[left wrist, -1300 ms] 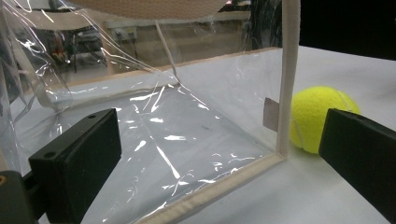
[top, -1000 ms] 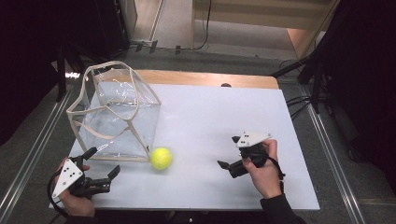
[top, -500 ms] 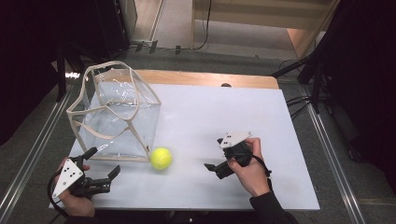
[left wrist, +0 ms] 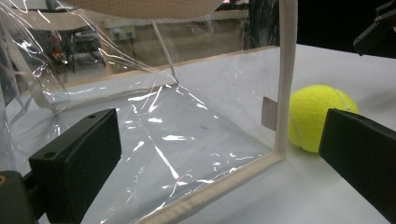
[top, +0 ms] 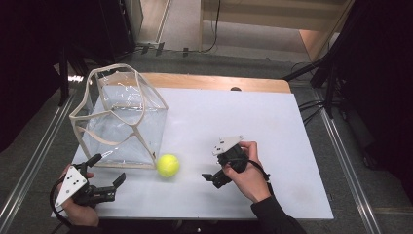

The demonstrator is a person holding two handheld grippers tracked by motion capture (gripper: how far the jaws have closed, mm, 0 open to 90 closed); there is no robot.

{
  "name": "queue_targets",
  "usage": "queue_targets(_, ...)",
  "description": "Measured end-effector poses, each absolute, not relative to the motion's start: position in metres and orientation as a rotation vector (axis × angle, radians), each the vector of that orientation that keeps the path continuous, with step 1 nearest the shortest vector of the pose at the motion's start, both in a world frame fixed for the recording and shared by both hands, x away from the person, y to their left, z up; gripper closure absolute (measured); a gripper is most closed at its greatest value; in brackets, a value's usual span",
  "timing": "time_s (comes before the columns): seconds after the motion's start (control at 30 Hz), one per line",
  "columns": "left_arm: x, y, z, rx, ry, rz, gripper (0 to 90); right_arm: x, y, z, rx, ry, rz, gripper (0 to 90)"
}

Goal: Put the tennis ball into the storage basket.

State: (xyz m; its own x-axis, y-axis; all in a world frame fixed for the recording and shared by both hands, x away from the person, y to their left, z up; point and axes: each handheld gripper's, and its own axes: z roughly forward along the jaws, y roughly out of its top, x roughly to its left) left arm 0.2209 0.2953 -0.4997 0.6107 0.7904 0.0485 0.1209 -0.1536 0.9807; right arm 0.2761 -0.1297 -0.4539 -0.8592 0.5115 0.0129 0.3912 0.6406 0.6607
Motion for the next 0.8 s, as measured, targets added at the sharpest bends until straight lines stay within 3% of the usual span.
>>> queue_targets(0.8,0.221,0.295,-0.5,1.648,0.759,0.7,0.0,0.293,-0.085,-0.45,0.656,2.792,0.899,0.0)
